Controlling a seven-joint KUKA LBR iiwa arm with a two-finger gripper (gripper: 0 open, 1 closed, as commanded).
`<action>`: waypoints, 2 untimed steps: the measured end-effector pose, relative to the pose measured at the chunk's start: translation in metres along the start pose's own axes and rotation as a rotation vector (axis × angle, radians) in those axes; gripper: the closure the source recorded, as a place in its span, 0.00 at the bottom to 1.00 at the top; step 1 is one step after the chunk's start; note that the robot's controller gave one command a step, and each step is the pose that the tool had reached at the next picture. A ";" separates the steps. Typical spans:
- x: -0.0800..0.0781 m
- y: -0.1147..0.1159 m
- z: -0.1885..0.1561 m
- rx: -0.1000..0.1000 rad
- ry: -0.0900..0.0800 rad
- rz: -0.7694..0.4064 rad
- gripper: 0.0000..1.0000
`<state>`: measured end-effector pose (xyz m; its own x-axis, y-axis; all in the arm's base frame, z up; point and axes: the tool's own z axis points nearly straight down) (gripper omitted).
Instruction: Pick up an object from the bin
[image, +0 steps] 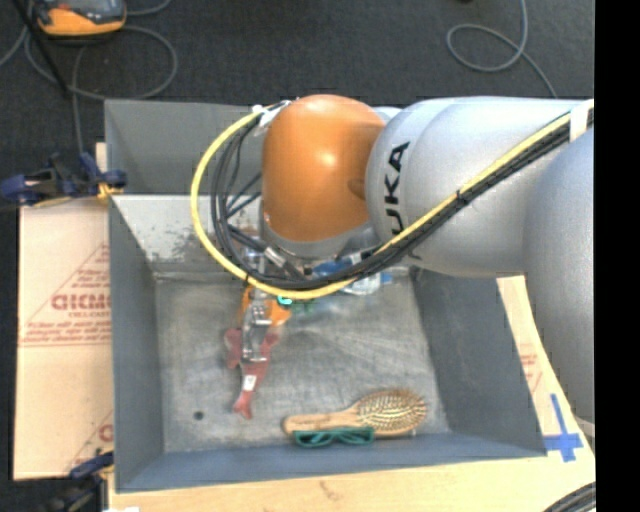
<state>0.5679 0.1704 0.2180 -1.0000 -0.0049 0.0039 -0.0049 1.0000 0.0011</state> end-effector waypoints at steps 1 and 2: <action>-0.002 -0.001 -0.004 -0.001 -0.007 0.004 0.00; -0.009 -0.027 0.055 0.001 -0.011 -0.093 0.00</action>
Offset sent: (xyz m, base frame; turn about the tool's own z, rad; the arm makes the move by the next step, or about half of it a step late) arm 0.0161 -0.0650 -0.1480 -0.2383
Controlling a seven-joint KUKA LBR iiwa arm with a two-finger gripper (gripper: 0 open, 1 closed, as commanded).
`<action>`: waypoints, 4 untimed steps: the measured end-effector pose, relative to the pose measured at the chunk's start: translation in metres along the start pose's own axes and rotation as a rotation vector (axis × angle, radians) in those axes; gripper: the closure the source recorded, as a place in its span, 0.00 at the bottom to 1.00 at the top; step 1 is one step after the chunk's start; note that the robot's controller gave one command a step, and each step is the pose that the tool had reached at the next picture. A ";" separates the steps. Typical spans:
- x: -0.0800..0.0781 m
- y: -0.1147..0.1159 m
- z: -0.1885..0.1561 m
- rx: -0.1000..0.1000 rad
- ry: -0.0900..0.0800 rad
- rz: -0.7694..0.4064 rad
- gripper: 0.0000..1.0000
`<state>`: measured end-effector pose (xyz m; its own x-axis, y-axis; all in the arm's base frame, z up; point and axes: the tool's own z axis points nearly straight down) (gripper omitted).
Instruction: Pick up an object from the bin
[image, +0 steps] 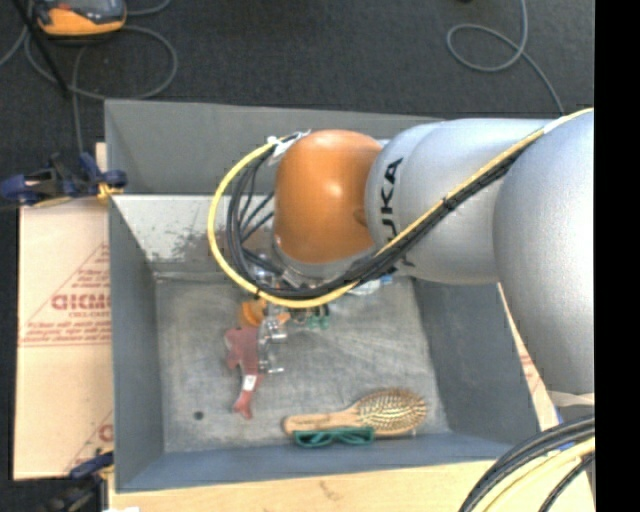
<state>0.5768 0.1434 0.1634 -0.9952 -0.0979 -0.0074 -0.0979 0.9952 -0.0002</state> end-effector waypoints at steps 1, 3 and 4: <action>-0.006 -0.026 0.067 0.000 0.001 -0.378 0.00; -0.014 -0.017 0.091 0.000 0.000 -0.637 0.00; -0.012 -0.022 0.089 -0.006 -0.002 -0.506 1.00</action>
Offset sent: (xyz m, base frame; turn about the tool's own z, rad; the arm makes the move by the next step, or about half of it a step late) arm 0.0096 -0.0223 -0.0934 -0.5107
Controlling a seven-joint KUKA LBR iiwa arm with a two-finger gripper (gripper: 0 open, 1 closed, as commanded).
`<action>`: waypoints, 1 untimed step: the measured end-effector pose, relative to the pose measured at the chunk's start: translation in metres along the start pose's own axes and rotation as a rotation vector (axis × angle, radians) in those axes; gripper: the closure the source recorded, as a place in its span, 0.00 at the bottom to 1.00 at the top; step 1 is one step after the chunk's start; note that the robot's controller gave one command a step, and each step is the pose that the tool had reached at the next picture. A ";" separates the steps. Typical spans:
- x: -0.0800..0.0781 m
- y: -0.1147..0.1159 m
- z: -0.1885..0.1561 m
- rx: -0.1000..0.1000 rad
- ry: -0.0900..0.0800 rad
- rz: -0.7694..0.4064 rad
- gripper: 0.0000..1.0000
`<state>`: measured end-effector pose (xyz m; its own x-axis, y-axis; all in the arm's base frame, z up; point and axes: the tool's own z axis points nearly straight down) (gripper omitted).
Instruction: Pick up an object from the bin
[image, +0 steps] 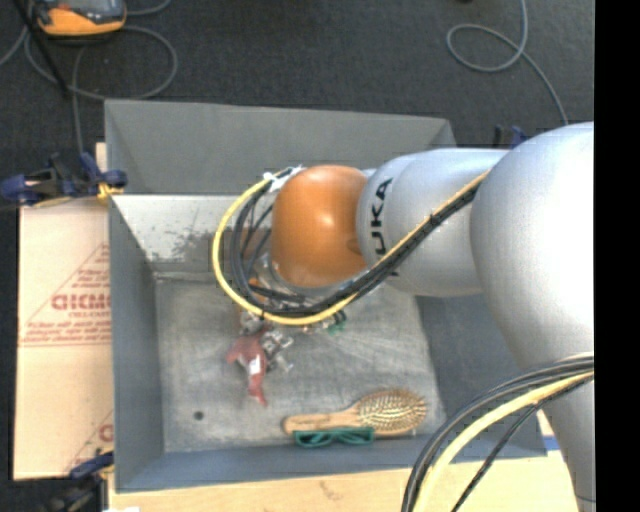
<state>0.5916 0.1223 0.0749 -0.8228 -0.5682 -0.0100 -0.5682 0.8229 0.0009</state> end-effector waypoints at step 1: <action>0.000 0.000 0.000 0.000 0.000 0.000 1.00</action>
Offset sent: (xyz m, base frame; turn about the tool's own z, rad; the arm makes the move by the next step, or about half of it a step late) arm 0.0000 -0.0001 0.0362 0.0000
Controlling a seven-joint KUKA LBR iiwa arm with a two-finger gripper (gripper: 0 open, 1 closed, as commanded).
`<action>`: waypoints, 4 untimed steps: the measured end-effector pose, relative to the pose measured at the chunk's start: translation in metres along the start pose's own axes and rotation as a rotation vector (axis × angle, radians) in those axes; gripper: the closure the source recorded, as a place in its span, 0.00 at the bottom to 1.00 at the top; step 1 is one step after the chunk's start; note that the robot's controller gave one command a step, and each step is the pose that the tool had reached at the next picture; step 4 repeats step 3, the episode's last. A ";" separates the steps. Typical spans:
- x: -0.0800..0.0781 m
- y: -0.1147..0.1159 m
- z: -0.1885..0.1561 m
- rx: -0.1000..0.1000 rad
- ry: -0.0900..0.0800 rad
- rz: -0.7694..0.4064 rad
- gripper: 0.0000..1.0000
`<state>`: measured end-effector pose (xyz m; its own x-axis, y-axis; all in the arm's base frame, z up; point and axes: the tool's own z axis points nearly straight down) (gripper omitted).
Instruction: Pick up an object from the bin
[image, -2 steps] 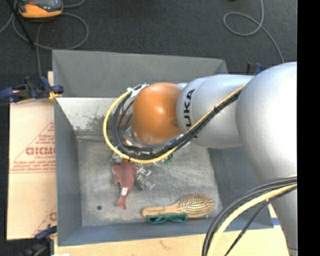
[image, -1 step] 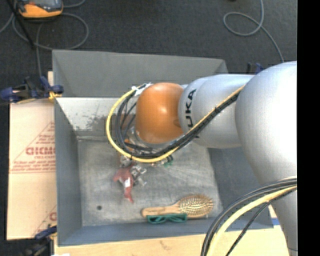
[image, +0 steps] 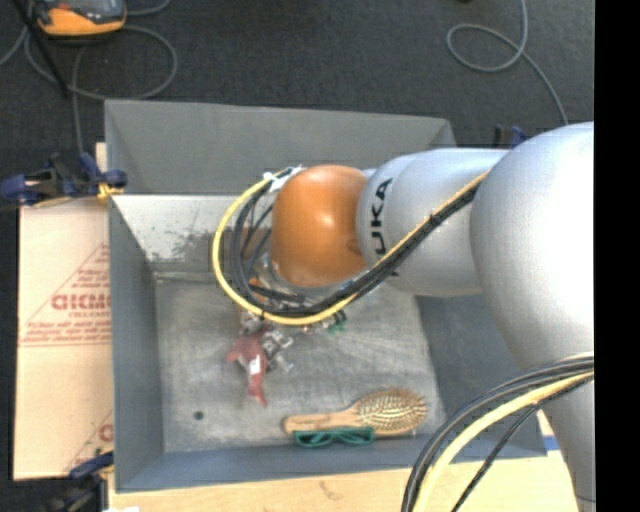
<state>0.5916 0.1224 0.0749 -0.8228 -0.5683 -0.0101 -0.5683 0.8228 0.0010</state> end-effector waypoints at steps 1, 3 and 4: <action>0.001 0.000 -0.007 -0.001 0.006 0.000 1.00; 0.001 -0.001 -0.056 0.001 0.010 0.003 1.00; 0.001 -0.001 -0.056 0.001 0.010 0.003 1.00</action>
Offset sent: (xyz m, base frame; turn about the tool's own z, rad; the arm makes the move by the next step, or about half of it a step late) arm -0.0001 -0.0001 0.0732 0.0000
